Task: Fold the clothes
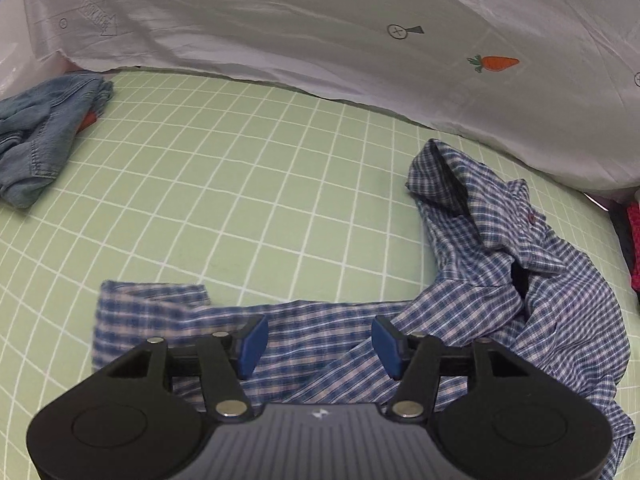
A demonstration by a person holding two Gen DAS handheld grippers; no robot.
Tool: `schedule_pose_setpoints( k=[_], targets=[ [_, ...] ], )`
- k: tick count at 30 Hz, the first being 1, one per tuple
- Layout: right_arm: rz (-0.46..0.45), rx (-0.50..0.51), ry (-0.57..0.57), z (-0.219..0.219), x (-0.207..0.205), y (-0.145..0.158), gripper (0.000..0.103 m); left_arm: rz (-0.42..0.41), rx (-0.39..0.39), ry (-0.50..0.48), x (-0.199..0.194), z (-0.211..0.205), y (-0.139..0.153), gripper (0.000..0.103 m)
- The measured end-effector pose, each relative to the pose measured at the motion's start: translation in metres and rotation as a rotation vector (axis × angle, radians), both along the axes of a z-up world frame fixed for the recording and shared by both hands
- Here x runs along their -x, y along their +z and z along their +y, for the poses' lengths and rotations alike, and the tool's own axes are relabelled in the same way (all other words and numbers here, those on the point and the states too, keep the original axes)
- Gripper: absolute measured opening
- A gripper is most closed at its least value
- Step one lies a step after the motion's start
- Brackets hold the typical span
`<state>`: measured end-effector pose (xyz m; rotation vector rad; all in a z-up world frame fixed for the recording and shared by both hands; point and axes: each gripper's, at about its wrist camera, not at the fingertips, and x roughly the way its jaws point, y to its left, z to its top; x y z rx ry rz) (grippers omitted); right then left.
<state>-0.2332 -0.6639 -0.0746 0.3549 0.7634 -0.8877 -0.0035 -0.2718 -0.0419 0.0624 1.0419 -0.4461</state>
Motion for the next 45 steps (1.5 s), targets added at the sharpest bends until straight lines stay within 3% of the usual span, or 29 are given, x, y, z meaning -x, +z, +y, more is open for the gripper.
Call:
schedule_pose_setpoints(
  k=[1, 2, 3, 5, 11, 14, 19, 23, 25, 28, 31, 35, 36, 37, 39, 45],
  targets=[
    [-0.017, 0.0, 0.004, -0.006, -0.001, 0.006, 0.002, 0.002, 0.006, -0.011, -0.002, -0.008, -0.001, 0.065],
    [-0.02, -0.009, 0.009, -0.005, -0.003, 0.006, 0.013, 0.004, 0.012, -0.022, -0.004, -0.015, -0.002, 0.066],
    [-0.025, -0.021, 0.013, -0.004, -0.004, 0.007, 0.038, 0.01, 0.013, -0.03, -0.006, -0.023, -0.003, 0.066],
    [-0.059, -0.071, 0.005, 0.008, -0.002, -0.001, 0.066, 0.015, 0.011, -0.04, -0.011, -0.037, -0.005, 0.066],
    [-0.088, -0.203, -0.094, 0.06, 0.019, -0.025, 0.081, -0.023, -0.017, -0.08, -0.005, -0.047, 0.001, 0.068],
    [-0.13, -0.276, -0.142, 0.088, 0.041, -0.028, 0.086, -0.026, -0.012, -0.074, 0.009, -0.029, 0.004, 0.071],
    [-0.069, -0.291, -0.117, 0.119, 0.057, -0.03, 0.089, 0.009, -0.013, -0.054, 0.033, 0.003, 0.0, 0.072],
    [-0.186, -0.418, -0.12, 0.133, 0.072, -0.034, 0.092, 0.017, -0.013, -0.032, 0.052, 0.027, 0.001, 0.072],
    [-0.22, -0.464, -0.094, 0.143, 0.072, -0.037, 0.092, 0.019, -0.013, -0.02, 0.059, 0.037, 0.001, 0.072],
    [-0.178, -0.432, -0.054, 0.157, 0.059, -0.041, 0.092, 0.012, -0.025, -0.007, 0.069, 0.051, 0.003, 0.072],
    [-0.129, -0.39, -0.014, 0.162, 0.044, -0.048, 0.084, 0.009, -0.03, 0.017, 0.075, 0.065, 0.005, 0.072],
    [-0.079, -0.337, 0.047, 0.163, 0.035, -0.056, 0.046, 0.013, -0.026, 0.05, 0.077, 0.077, 0.006, 0.072],
    [-0.073, -0.325, 0.082, 0.163, 0.034, -0.056, 0.029, 0.013, -0.025, 0.053, 0.077, 0.077, 0.006, 0.072],
    [-0.068, -0.315, 0.115, 0.162, 0.034, -0.056, 0.023, 0.013, -0.023, 0.055, 0.078, 0.077, 0.006, 0.072],
    [-0.067, -0.314, 0.141, 0.156, 0.037, -0.056, 0.016, 0.011, -0.021, 0.051, 0.078, 0.076, 0.006, 0.072],
    [-0.039, -0.254, 0.13, 0.116, 0.037, -0.054, 0.013, -0.008, -0.027, 0.036, 0.076, 0.067, 0.011, 0.072]
  ],
)
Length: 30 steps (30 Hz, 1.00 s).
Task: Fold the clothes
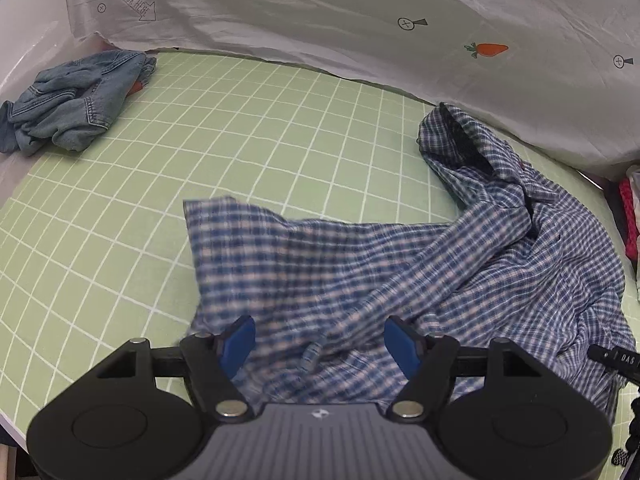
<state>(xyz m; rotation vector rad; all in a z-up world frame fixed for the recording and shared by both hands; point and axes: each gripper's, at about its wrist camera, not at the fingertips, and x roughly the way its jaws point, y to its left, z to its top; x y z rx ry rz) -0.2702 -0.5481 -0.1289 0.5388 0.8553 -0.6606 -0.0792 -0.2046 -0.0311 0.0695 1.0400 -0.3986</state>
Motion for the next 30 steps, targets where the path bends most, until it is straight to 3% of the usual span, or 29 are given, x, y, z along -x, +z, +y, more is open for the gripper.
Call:
schedule_pose_setpoints(
  k=[7, 10, 20, 26, 30],
  targets=[
    [0.061, 0.108, -0.058, -0.087, -0.017, 0.007, 0.013, -0.023, -0.008, -0.006, -0.012, -0.018, 0.008, 0.072],
    [0.063, 0.108, -0.076, -0.106, -0.02, 0.007, 0.013, -0.028, -0.016, -0.005, -0.023, -0.029, 0.007, 0.072],
    [0.003, 0.083, -0.148, -0.113, -0.015, -0.005, 0.021, -0.032, -0.026, -0.061, -0.102, -0.104, -0.008, 0.072],
    [-0.049, 0.031, -0.26, -0.132, -0.014, -0.006, 0.024, -0.048, -0.022, -0.172, -0.154, -0.176, -0.022, 0.072],
    [-0.017, 0.065, -0.242, -0.13, -0.024, -0.006, 0.028, -0.062, -0.003, -0.251, -0.169, -0.215, -0.043, 0.074]
  ],
)
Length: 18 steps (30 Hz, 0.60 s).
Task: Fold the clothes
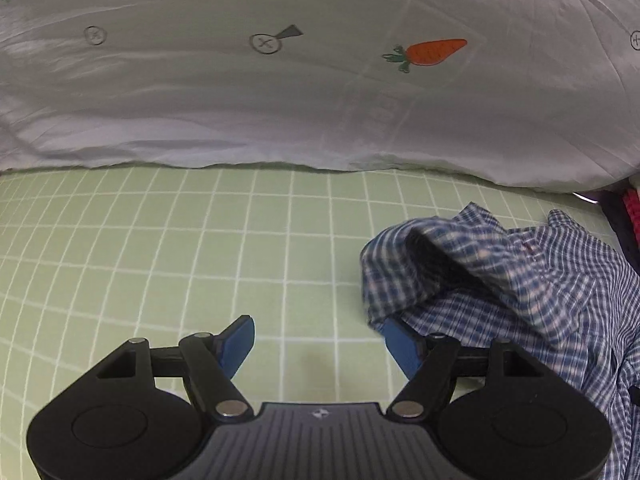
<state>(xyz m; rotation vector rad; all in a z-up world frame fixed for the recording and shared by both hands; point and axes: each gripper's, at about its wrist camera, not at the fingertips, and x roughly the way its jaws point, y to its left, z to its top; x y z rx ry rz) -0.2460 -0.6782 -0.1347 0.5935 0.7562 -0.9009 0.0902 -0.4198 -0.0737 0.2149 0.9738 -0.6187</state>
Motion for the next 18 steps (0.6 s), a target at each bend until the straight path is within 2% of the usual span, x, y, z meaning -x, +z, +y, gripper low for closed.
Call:
schedule_pose_setpoints(
  k=[1, 5, 6, 7, 8, 9, 10, 14, 18],
  targets=[
    [0.019, 0.015, 0.016, 0.002, -0.003, 0.0, 0.029, 0.006, 0.0, -0.018, -0.003, -0.009, -0.004, 0.077],
    [0.066, 0.056, 0.05, 0.005, -0.009, 0.0, 0.036, 0.013, 0.011, -0.09, -0.015, -0.04, -0.02, 0.077],
    [0.066, 0.057, 0.046, 0.005, -0.009, 0.0, 0.037, 0.015, 0.021, -0.098, -0.018, -0.044, -0.023, 0.073],
    [0.062, 0.053, 0.04, 0.004, -0.008, 0.0, 0.037, 0.023, 0.043, -0.092, -0.021, -0.045, -0.026, 0.056],
    [0.06, 0.048, 0.034, 0.002, -0.008, 0.0, 0.037, 0.048, 0.062, -0.075, -0.027, -0.045, -0.029, 0.028],
    [0.061, 0.045, 0.03, -0.001, -0.009, -0.001, 0.037, 0.084, 0.081, -0.051, -0.034, -0.042, -0.032, 0.011],
    [0.063, 0.044, 0.027, -0.001, -0.009, -0.001, 0.037, 0.108, 0.094, -0.021, -0.04, -0.038, -0.033, 0.003],
    [0.076, 0.039, 0.014, -0.001, -0.012, -0.001, 0.037, 0.056, 0.092, 0.126, -0.057, 0.005, -0.022, 0.003],
    [0.093, 0.05, 0.014, 0.004, -0.02, 0.001, 0.037, -0.004, 0.043, 0.312, -0.082, 0.086, -0.008, 0.003]
  ],
)
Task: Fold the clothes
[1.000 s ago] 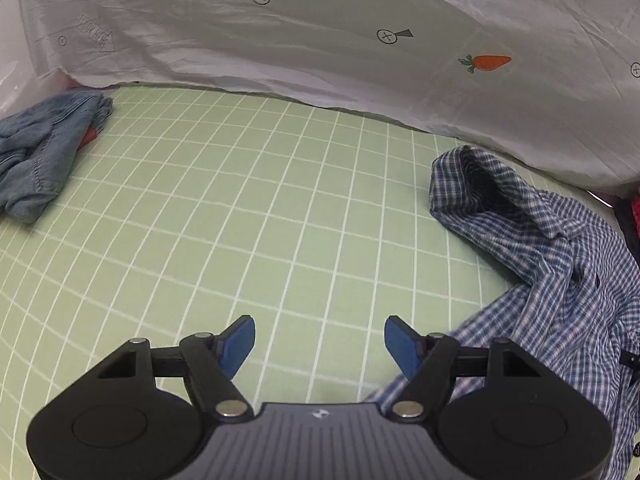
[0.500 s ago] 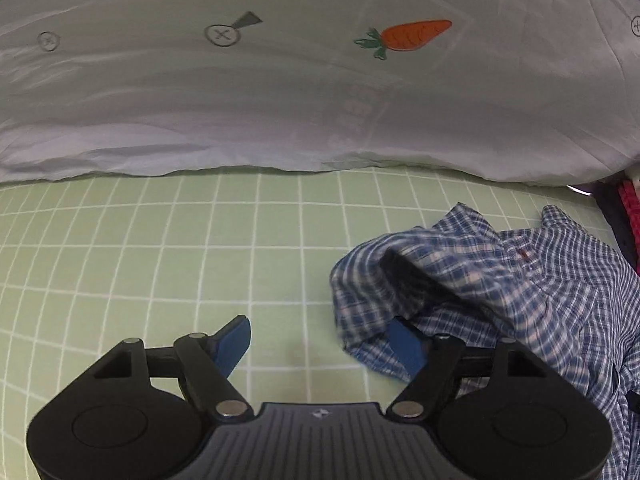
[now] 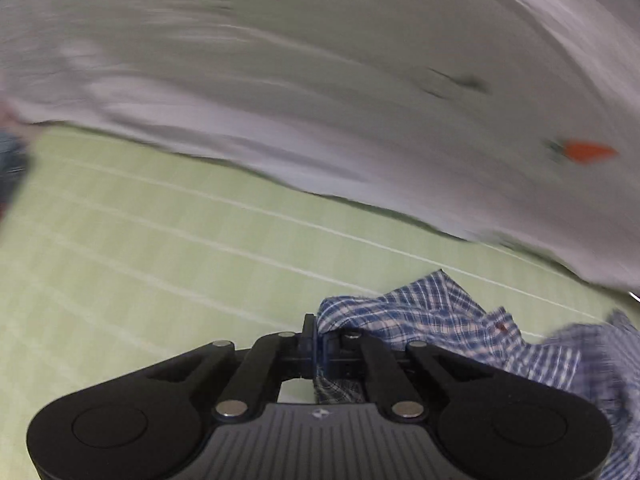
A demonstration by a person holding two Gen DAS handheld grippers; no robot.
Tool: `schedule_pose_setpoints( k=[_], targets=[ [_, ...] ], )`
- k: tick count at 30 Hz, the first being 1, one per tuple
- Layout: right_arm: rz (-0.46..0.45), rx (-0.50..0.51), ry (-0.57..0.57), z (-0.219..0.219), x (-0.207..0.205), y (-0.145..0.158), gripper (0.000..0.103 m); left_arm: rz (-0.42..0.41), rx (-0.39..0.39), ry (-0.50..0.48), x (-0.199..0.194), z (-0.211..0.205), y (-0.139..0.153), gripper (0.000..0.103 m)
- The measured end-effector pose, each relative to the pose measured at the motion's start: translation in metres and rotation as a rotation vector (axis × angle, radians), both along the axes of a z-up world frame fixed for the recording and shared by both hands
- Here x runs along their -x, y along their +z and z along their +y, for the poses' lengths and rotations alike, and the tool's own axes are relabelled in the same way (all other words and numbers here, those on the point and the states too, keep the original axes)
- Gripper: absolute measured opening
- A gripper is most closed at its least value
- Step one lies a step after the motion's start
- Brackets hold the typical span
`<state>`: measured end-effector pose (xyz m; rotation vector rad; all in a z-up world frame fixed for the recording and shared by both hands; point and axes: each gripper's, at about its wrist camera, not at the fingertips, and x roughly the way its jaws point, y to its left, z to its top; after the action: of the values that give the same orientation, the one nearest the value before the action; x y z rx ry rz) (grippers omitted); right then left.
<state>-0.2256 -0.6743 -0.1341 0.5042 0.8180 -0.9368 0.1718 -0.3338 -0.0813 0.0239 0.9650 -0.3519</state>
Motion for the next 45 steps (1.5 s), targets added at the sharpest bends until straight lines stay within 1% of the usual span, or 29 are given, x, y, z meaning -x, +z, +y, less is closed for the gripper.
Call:
schedule_pose_setpoints(
  k=[2, 3, 5, 6, 8, 11, 15, 16, 17, 18, 19, 20, 21, 22, 23, 24, 25, 26, 27, 28, 29, 31, 32, 35, 38, 39, 42, 44, 45],
  targets=[
    [0.007, 0.004, 0.006, 0.004, -0.005, 0.001, 0.037, -0.025, -0.045, 0.082, -0.01, 0.045, 0.006, 0.003],
    [0.007, 0.003, 0.011, 0.008, -0.009, 0.002, 0.037, -0.023, -0.054, 0.119, -0.015, 0.066, 0.008, 0.003],
    [-0.004, -0.008, 0.041, 0.01, -0.019, 0.001, 0.037, -0.001, -0.038, 0.199, -0.023, 0.114, 0.01, 0.003],
    [-0.016, -0.02, 0.068, 0.014, -0.026, 0.0, 0.037, 0.005, -0.046, 0.239, -0.025, 0.133, 0.011, 0.003],
    [-0.015, -0.025, 0.135, 0.026, -0.047, 0.0, 0.037, 0.0, -0.067, 0.293, -0.029, 0.161, 0.012, 0.003],
    [0.016, -0.001, 0.236, 0.05, -0.086, 0.001, 0.037, -0.007, -0.066, 0.384, -0.03, 0.203, 0.013, 0.003],
    [0.003, -0.012, 0.311, 0.076, -0.131, 0.001, 0.037, -0.008, -0.079, 0.513, -0.036, 0.248, 0.012, 0.003],
    [0.002, -0.013, 0.331, 0.082, -0.141, 0.001, 0.037, 0.008, -0.077, 0.536, -0.036, 0.259, 0.012, 0.005],
    [0.009, -0.007, 0.354, 0.088, -0.149, 0.001, 0.037, 0.025, -0.088, 0.544, -0.036, 0.266, 0.011, 0.009],
    [0.012, -0.002, 0.38, 0.094, -0.154, 0.004, 0.039, 0.028, -0.099, 0.537, -0.032, 0.269, 0.012, 0.012],
    [0.015, 0.002, 0.405, 0.101, -0.159, 0.006, 0.041, 0.03, -0.11, 0.529, -0.029, 0.271, 0.013, 0.019],
    [0.015, 0.007, 0.427, 0.106, -0.163, 0.009, 0.045, 0.025, -0.117, 0.502, -0.022, 0.269, 0.016, 0.032],
    [-0.001, 0.012, 0.426, 0.109, -0.16, 0.014, 0.047, 0.02, -0.123, 0.478, -0.014, 0.266, 0.018, 0.041],
    [-0.026, 0.003, 0.417, 0.109, -0.153, 0.019, 0.049, 0.014, -0.126, 0.462, -0.004, 0.262, 0.02, 0.061],
    [-0.05, -0.007, 0.407, 0.109, -0.145, 0.024, 0.055, 0.008, -0.128, 0.446, 0.007, 0.258, 0.022, 0.075],
    [-0.069, -0.014, 0.39, 0.107, -0.136, 0.028, 0.064, -0.006, -0.124, 0.426, 0.019, 0.252, 0.026, 0.077],
    [-0.084, -0.011, 0.362, 0.106, -0.124, 0.033, 0.069, -0.01, -0.119, 0.413, 0.031, 0.246, 0.029, 0.077],
    [-0.086, -0.001, 0.334, 0.105, -0.113, 0.037, 0.077, -0.014, -0.114, 0.401, 0.042, 0.241, 0.032, 0.079],
    [-0.087, 0.01, 0.306, 0.104, -0.102, 0.041, 0.082, -0.007, -0.101, 0.404, 0.055, 0.234, 0.035, 0.082],
    [-0.082, 0.017, 0.276, 0.1, -0.09, 0.042, 0.084, 0.0, -0.081, 0.409, 0.067, 0.228, 0.037, 0.086],
    [-0.076, 0.021, 0.253, 0.096, -0.076, 0.042, 0.087, 0.009, -0.053, 0.406, 0.079, 0.22, 0.038, 0.088],
    [-0.054, 0.04, 0.234, 0.089, -0.054, 0.039, 0.094, 0.039, -0.008, 0.35, 0.101, 0.202, 0.039, 0.088],
    [-0.034, 0.053, 0.237, 0.086, -0.043, 0.035, 0.103, 0.052, -0.006, 0.307, 0.111, 0.188, 0.038, 0.088],
    [0.001, 0.047, 0.22, 0.084, -0.018, 0.023, 0.103, 0.071, -0.028, 0.199, 0.14, 0.147, 0.037, 0.088],
    [-0.017, 0.01, 0.188, 0.078, 0.001, 0.015, 0.103, 0.093, -0.022, 0.108, 0.166, 0.115, 0.034, 0.088],
    [-0.014, 0.0, 0.196, 0.077, 0.005, 0.012, 0.103, 0.102, -0.024, 0.079, 0.174, 0.105, 0.032, 0.088],
    [0.04, -0.006, 0.228, 0.078, 0.008, 0.004, 0.103, 0.132, -0.053, -0.009, 0.192, 0.079, 0.023, 0.088],
    [0.041, -0.005, 0.224, 0.075, 0.01, 0.0, 0.103, 0.153, -0.078, -0.07, 0.203, 0.065, 0.014, 0.088],
    [0.028, -0.017, 0.217, 0.073, 0.013, 0.0, 0.102, 0.163, -0.098, -0.085, 0.207, 0.061, 0.009, 0.088]
  ],
)
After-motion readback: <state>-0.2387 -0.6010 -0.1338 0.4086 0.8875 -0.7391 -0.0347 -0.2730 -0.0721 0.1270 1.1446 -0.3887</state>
